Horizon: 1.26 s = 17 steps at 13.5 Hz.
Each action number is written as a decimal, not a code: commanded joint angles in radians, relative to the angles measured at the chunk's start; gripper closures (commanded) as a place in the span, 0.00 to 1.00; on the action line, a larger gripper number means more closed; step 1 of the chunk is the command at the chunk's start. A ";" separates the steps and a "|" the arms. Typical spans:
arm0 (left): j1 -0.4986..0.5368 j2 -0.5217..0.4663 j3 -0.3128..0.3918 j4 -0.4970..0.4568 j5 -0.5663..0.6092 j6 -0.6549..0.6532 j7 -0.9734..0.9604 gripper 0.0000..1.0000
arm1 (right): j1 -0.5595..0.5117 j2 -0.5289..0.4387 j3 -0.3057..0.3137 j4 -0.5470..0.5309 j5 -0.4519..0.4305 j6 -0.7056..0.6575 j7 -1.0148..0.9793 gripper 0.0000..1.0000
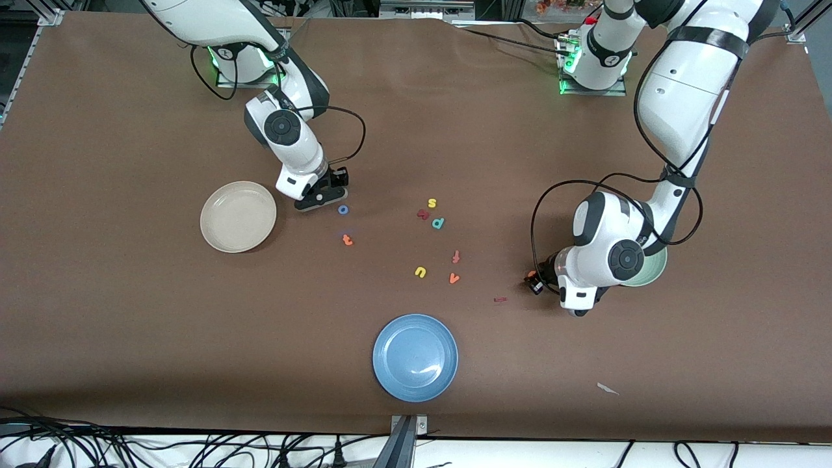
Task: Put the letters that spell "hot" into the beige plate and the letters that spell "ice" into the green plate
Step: 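Drop the h on the cream plate while the left gripper drops the g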
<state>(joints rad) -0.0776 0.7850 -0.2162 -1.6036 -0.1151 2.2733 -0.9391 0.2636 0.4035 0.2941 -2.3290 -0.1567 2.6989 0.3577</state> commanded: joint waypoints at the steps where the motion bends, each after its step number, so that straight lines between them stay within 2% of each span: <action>1: -0.011 0.017 0.008 0.025 0.029 -0.003 -0.020 0.59 | -0.009 -0.017 -0.003 -0.023 -0.021 0.010 -0.003 0.69; 4: -0.011 0.017 0.009 0.025 0.029 -0.003 -0.027 0.74 | -0.012 -0.029 -0.001 -0.023 -0.023 -0.001 -0.005 0.80; 6: -0.011 0.016 0.009 0.025 0.029 -0.005 -0.027 0.85 | -0.020 -0.063 -0.003 -0.021 -0.023 -0.037 -0.008 0.80; 9: -0.007 0.014 0.009 0.025 0.031 -0.009 -0.023 1.00 | -0.079 -0.162 -0.001 -0.020 -0.015 -0.161 -0.089 0.80; 12: 0.007 0.004 0.009 0.030 0.069 -0.021 -0.011 1.00 | -0.159 -0.244 0.000 -0.020 -0.011 -0.257 -0.219 0.80; 13: 0.030 -0.018 0.008 0.031 0.072 -0.064 0.020 1.00 | -0.196 -0.265 -0.001 -0.020 -0.009 -0.287 -0.273 0.80; 15: 0.088 -0.097 -0.002 0.033 0.063 -0.237 0.191 1.00 | -0.279 -0.285 -0.001 -0.020 -0.004 -0.315 -0.397 0.79; 17: 0.145 -0.159 -0.002 0.033 0.058 -0.354 0.313 1.00 | -0.343 -0.285 -0.001 -0.020 0.009 -0.321 -0.500 0.76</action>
<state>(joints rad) 0.0120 0.7167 -0.2094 -1.5458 -0.0647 2.0267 -0.7376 -0.0219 0.1381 0.2814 -2.3282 -0.1617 2.3874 -0.0502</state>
